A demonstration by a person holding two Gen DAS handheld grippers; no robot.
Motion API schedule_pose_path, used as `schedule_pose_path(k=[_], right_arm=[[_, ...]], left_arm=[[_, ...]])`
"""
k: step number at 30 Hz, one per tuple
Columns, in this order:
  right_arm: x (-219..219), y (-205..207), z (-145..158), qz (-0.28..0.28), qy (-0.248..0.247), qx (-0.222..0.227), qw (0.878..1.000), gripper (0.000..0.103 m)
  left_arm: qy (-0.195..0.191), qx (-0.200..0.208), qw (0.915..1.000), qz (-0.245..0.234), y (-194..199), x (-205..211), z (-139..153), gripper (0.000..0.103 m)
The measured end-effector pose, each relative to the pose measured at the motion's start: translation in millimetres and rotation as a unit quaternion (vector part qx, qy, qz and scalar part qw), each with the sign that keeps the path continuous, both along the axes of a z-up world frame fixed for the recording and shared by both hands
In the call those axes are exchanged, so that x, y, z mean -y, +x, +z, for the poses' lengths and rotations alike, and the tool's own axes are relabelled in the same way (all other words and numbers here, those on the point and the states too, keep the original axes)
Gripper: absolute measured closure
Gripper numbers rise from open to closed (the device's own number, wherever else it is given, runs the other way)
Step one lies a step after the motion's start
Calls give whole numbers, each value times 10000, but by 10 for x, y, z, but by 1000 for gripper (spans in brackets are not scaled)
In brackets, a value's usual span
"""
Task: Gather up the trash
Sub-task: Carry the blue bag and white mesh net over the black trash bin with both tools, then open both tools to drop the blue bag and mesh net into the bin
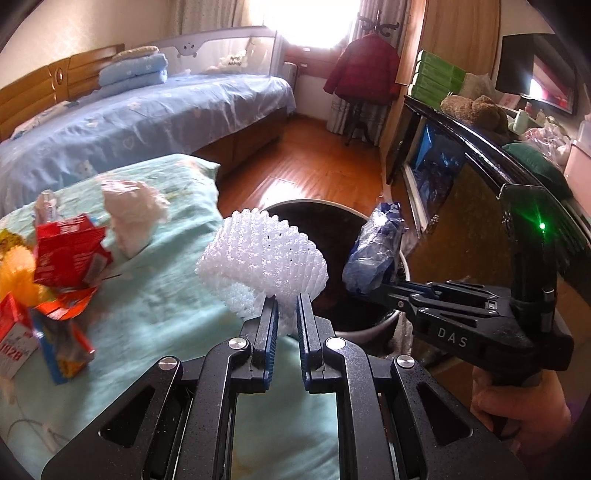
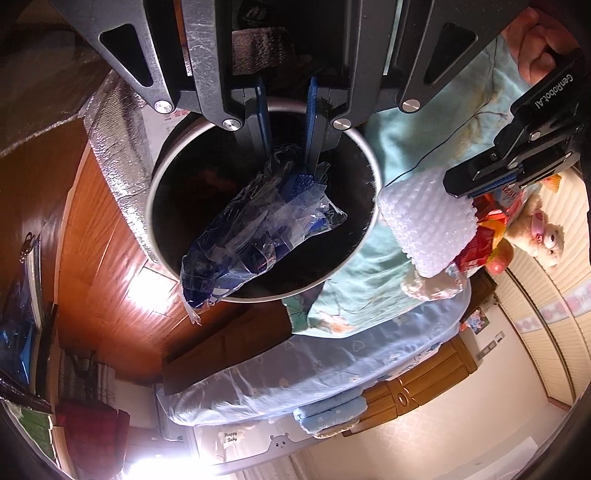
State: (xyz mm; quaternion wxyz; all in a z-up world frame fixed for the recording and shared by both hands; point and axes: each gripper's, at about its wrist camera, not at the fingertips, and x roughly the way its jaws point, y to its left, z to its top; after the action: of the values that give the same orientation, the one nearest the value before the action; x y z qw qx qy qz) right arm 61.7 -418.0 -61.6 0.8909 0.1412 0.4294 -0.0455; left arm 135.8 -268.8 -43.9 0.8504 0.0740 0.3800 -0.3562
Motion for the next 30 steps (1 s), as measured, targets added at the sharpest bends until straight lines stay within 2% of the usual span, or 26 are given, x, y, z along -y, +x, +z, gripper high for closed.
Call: schedule_pose_path(k=[13,16,18,19,20,21,24,26,30], right_arm=[[311,182,13,-106,-59,-153,9998,83],[365,206,11,-147,-9,-202,9997,81],[374,210,11,-156,-44,-228,9996,72],[374,204,15,-148,-52,-224,9996,66],[373,197,18,-156,-52,-220,9996,54],[370,186,24,-157,-45,-200,9997,48],[355,147,40,-179,-69,-170,9997,49],[326,124,44,-180,-21,-136,9997,46],[192,84,66,-126,42,-17,9999,28]], left_arm=[[55,-307,9994,-130,273,314,-72,93],[79,-333,9992,-182,298,361,-71,89],[121,-329,9993,-158,306,359,-77,77],[113,-320,9993,-127,303,339,-75,65],[101,-302,9994,-94,305,318,-77,57],[91,-283,9995,-56,308,286,-77,56],[75,-243,9996,89,269,151,-72,56],[38,-186,9996,220,228,29,-62,51],[43,-65,9988,477,120,-252,-70,48]])
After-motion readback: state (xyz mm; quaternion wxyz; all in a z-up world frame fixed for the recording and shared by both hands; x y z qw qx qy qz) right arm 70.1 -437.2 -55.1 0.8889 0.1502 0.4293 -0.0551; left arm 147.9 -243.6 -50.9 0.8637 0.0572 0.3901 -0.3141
